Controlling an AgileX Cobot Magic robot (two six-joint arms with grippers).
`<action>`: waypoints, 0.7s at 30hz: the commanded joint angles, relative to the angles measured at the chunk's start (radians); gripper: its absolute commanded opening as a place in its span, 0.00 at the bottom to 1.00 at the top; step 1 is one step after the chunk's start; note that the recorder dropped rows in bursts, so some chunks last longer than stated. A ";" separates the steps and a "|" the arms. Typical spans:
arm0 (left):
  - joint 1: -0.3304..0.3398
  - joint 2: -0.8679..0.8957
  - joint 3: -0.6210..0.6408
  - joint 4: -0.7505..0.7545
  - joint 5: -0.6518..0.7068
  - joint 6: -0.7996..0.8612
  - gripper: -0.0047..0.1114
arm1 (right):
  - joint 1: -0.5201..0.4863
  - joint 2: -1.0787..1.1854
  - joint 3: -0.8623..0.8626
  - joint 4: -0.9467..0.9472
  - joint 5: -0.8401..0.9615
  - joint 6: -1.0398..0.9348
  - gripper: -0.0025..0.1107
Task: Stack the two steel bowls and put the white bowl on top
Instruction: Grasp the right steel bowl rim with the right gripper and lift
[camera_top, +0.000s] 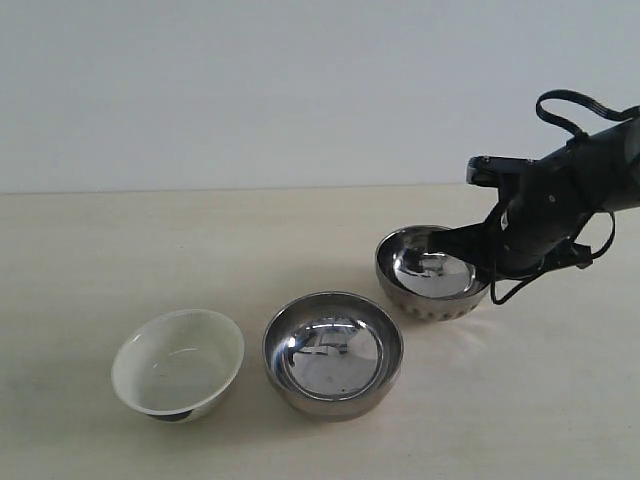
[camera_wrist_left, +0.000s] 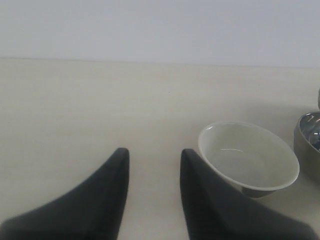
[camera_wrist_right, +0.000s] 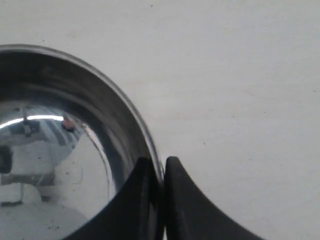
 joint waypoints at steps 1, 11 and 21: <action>0.003 -0.003 0.004 -0.001 -0.007 0.003 0.32 | -0.004 -0.063 -0.001 -0.006 0.049 -0.014 0.02; 0.003 -0.003 0.004 -0.001 -0.007 0.003 0.32 | -0.004 -0.257 -0.001 0.154 0.154 -0.193 0.02; 0.003 -0.003 0.004 -0.001 -0.007 0.003 0.32 | 0.007 -0.336 -0.001 0.566 0.308 -0.625 0.02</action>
